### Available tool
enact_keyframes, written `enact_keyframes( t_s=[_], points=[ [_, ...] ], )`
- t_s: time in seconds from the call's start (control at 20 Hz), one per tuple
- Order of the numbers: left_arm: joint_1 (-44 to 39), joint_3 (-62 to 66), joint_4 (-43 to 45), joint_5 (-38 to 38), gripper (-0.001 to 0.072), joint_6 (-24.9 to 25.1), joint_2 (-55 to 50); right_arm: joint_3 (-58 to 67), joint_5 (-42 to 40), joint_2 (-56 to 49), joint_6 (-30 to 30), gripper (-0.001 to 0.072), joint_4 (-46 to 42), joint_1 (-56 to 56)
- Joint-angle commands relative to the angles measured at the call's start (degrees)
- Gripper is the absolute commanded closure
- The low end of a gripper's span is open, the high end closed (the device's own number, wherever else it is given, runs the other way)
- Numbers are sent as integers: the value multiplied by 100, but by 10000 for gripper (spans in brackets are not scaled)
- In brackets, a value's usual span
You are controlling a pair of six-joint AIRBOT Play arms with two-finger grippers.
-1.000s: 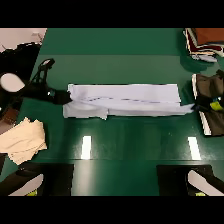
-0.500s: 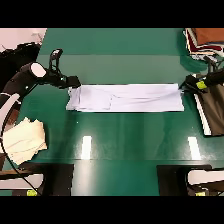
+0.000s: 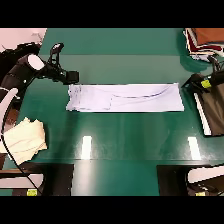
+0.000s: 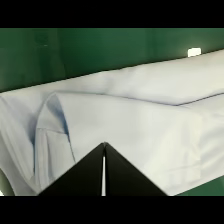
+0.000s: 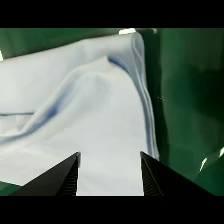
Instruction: Fold the shirts.
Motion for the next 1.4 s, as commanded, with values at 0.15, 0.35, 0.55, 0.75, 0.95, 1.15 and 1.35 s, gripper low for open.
enact_keyframes(
  t_s=[0.15, 0.35, 0.55, 0.75, 0.95, 1.15, 1.35],
  points=[
    [-22, 63, -815, -258, 678, -2, -46, -625, 85, -352, -358, 259, 243, -348],
    [-380, 63, -800, -140, 678, -2, -166, -629, 13, -730, -483, 264, 1119, -227],
    [-927, 68, -850, 358, 679, -9, -455, -625, -52, -723, -804, 615, 1104, 61],
    [-1464, 623, -907, 531, 679, -15, -1141, -448, 2, -267, -903, 691, 1121, 205],
    [-1939, 1639, -905, 407, 679, -140, -2050, 367, 149, 450, -640, 691, 1126, 693],
    [-2223, 2192, -949, 295, 679, -166, -2688, 1263, 144, 741, -487, 691, 1917, 1397],
    [-2297, 2212, -1073, 197, 679, -166, -2881, 1862, -79, 732, -474, 691, 2170, 2050]
  ],
)
